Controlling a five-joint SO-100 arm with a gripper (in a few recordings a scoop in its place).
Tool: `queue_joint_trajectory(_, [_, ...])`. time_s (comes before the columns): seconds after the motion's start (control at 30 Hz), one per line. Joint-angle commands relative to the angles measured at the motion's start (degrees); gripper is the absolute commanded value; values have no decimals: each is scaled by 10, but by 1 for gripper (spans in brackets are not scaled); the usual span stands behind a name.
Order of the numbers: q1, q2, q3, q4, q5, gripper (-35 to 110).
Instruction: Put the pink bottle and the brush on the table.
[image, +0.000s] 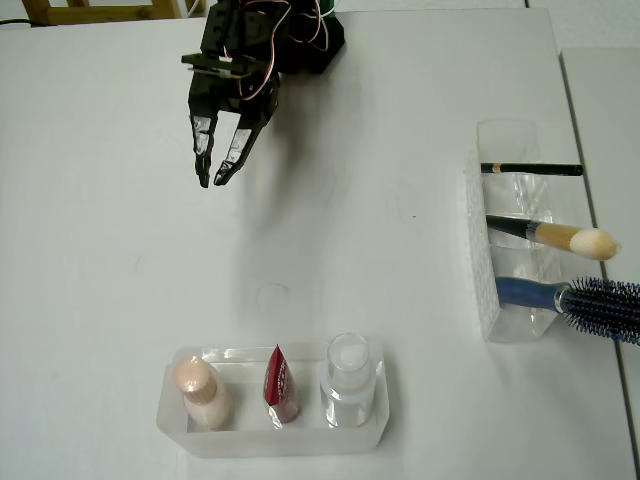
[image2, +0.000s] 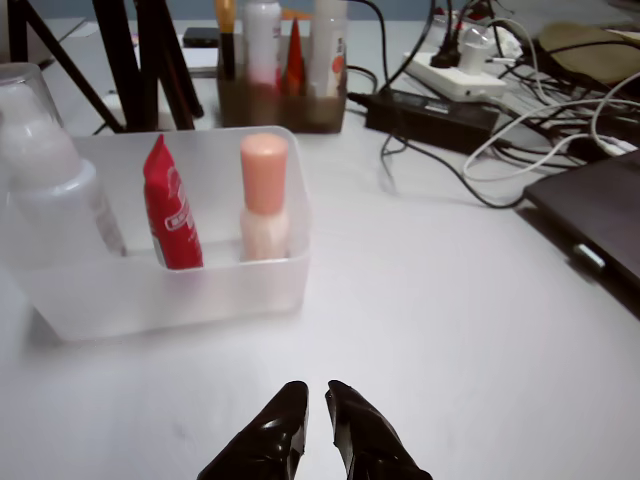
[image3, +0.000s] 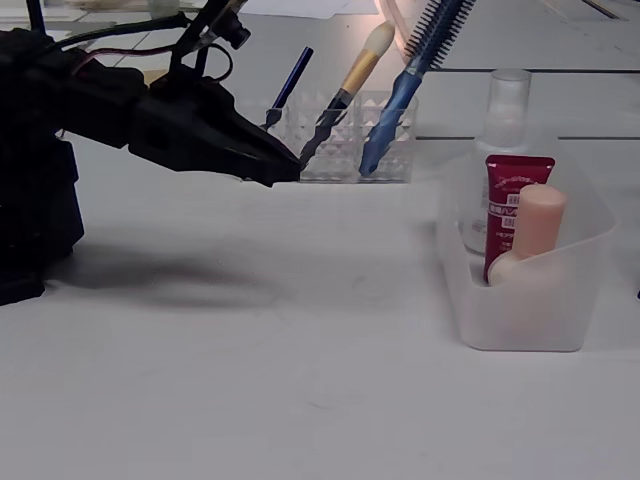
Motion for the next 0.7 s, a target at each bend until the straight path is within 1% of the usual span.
queue_joint_trajectory(0.0, [10,-40,-41,-8,-4,1])
queue_joint_trajectory(0.2, [10,-127,-75,-68,-4,4])
queue_joint_trajectory(0.5, [10,-252,-80,-236,-18,11])
queue_joint_trajectory(0.67, [10,-343,-126,-292,-20,17])
